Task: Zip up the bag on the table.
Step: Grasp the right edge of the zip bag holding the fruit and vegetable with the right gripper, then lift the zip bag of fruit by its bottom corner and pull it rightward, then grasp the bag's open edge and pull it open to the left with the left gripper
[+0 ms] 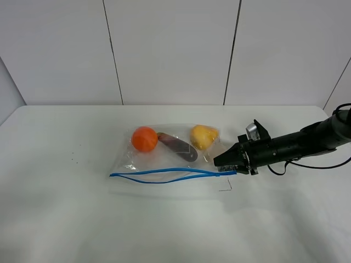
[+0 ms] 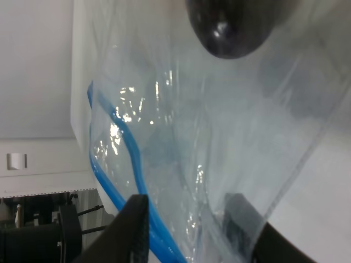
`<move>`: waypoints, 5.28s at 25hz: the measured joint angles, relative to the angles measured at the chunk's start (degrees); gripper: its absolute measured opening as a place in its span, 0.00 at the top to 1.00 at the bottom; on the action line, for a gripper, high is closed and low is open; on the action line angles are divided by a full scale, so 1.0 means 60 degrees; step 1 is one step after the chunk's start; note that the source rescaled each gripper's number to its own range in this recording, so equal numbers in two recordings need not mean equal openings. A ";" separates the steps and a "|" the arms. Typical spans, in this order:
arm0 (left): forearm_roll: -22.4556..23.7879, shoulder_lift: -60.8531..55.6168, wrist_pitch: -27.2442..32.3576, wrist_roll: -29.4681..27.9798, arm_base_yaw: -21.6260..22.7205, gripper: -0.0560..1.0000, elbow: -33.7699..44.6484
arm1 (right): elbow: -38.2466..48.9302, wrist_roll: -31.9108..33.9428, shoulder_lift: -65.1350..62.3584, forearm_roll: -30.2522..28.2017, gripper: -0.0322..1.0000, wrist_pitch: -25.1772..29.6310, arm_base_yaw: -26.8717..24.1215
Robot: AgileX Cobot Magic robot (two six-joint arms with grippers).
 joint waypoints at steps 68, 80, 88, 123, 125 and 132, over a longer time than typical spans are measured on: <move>-0.0398 0.0634 0.0000 0.0622 0.0000 0.00 -0.0152 | -0.0022 0.1249 -0.1919 -0.0474 0.97 0.0568 0.0000; -0.0919 0.6160 -0.1349 0.2901 -0.0194 0.00 -0.4164 | -0.0022 0.1249 -0.1919 -0.0481 0.97 0.0568 0.0000; -0.0190 0.7669 -0.1488 0.2910 -0.2294 0.00 -0.5406 | -0.0022 0.1249 -0.1919 -0.0481 0.97 0.0568 0.0000; 1.5448 1.7608 -0.2441 -0.8833 -1.2851 0.06 -0.5421 | -0.0022 0.1895 -0.1919 -0.0481 0.97 0.0582 0.0000; 1.5991 1.7791 -0.2586 -0.9242 -1.2863 0.06 -0.5429 | -0.0022 0.1898 -0.1919 -0.0481 0.97 0.0582 0.0000; 1.6231 1.8881 -0.2564 -0.9468 -1.2839 0.06 -0.5510 | -0.0022 0.2005 -0.1919 -0.0481 0.97 0.0590 0.0000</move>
